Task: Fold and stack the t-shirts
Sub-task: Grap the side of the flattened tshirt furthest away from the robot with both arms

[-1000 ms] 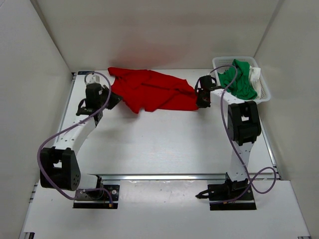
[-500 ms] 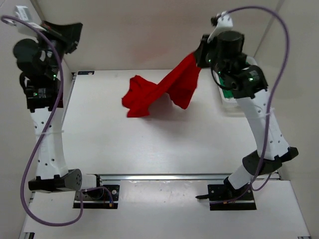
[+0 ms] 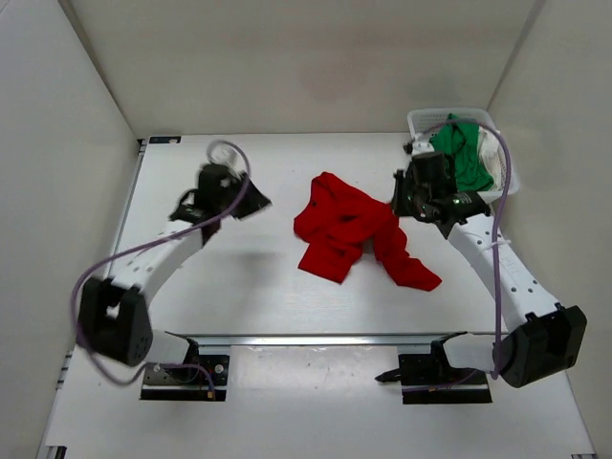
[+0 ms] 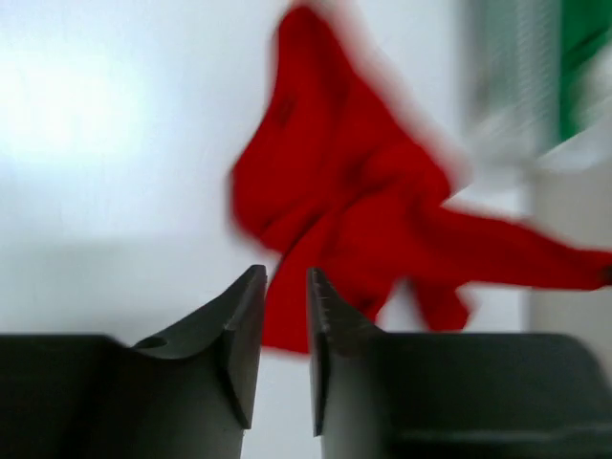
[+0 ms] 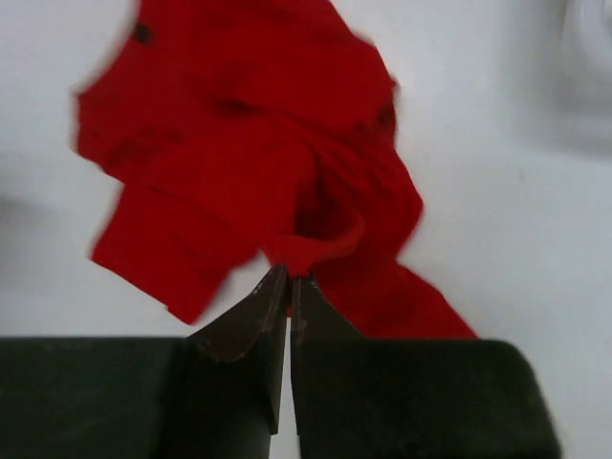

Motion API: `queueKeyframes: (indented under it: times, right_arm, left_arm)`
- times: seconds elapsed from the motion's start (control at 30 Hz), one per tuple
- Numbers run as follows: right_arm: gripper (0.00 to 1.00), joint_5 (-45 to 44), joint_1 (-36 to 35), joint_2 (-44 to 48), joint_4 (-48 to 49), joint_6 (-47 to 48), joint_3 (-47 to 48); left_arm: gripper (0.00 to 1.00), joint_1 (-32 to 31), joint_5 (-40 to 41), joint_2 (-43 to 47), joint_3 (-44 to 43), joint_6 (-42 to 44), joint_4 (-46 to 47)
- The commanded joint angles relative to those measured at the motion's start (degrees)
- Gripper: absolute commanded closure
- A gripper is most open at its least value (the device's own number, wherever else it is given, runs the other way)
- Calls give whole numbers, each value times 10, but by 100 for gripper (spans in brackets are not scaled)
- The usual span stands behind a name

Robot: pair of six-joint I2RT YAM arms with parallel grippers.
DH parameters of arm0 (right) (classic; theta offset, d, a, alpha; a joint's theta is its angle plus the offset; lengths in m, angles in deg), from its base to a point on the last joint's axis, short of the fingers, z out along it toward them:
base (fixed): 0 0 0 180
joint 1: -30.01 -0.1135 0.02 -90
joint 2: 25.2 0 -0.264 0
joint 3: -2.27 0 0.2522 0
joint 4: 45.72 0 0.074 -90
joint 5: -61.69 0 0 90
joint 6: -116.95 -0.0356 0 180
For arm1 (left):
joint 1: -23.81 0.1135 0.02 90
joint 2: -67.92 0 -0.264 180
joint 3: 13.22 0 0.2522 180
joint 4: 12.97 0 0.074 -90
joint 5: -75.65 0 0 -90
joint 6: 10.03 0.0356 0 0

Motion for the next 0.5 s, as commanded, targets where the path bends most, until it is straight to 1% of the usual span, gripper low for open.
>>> queueKeyframes:
  times: [0.0,0.03,0.1,0.13,0.17,0.2,0.23,0.33,0.4,0.47]
  right_arm:
    - [100,66,56,55,64,-21,-63]
    - [100,68,58,62,64,-21,-83]
    - [100,82,74,67,71,-20,-96]
    - [100,89,81,69,79,-18,-112]
    - [100,100,89,69,80,-23,-118]
    - [99,105,95,70,88,-23,-122]
    - [100,106,96,70,98,-18,-131]
    - [99,137,114,62,111,-15,-146]
    - [100,151,115,55,121,-20,-152]
    - [100,153,114,50,127,-18,-152]
  left_arm:
    - [56,-70,31,-51,23,38,-2]
    - [50,-84,31,-69,9,45,-5]
    - [42,-96,11,-126,-6,37,2]
    - [41,-99,17,-138,-9,36,-3]
    - [47,-107,25,-146,5,35,-4]
    - [71,-110,26,-141,11,31,10]
    - [73,-109,23,-135,36,28,21]
    - [61,-117,13,-131,71,42,14]
    - [60,-137,22,-133,91,53,16]
    - [59,-159,33,-146,94,53,24]
